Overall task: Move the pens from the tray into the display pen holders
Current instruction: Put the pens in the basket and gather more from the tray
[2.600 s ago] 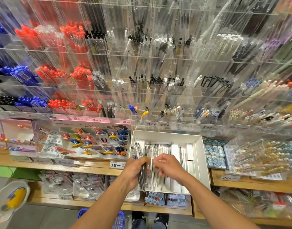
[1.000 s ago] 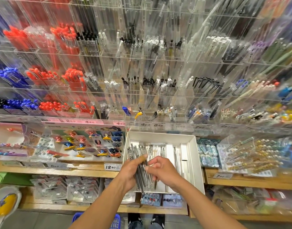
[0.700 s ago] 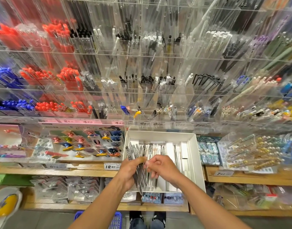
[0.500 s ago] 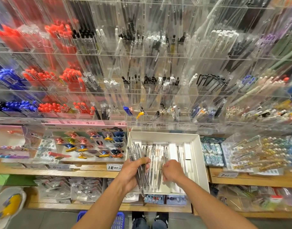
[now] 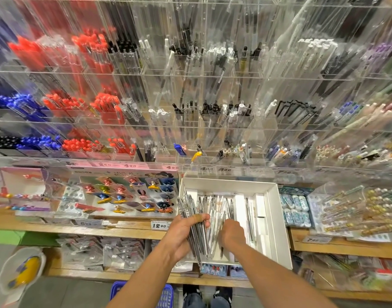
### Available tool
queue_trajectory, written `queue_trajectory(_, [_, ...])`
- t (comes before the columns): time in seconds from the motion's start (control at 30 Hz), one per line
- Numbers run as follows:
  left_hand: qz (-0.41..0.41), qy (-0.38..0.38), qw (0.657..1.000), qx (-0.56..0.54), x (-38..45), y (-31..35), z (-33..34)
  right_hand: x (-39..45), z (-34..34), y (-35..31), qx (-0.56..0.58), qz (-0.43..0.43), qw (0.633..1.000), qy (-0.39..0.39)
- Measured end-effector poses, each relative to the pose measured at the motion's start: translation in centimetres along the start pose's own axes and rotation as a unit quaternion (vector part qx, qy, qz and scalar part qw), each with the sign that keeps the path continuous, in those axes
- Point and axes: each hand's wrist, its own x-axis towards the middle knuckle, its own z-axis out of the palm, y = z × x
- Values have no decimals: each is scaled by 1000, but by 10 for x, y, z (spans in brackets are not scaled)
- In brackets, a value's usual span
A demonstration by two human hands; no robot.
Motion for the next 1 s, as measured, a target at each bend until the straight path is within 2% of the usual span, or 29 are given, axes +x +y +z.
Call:
queue_trajectory(0.27, [7,26,1000,11,-2,1,3,-7,-24,17,43,-22,999,23])
queue_trajectory(0.37, [8,34,999,15,-2,2,4,-19,-41,21,128,-75,989,25])
queue_trajectory(0.5, [9,57,998,9,2,-2,8,-48,-61,10,265,-147,953,-14])
queue_trajectory(0.63, [5,48,999,6,1,-3,17,-71,-63,-7,280,-213,936,-36])
queue_trajectory(0.73, [14,47,999,1,-2,-3,21,-78,-56,-17,262,-243,934,-11])
queue_trajectory(0.83, [21,52,998,-11,-1,-3,17,-76,-52,-21,268,-249,930,-23])
queue_trajectory(0.93, [35,74,996,21,-1,3,9,-65,-59,-18,341,-246,901,-108])
queue_trajectory(1.0, [39,77,996,27,-4,6,4,-49,-61,-18,367,-214,900,-96])
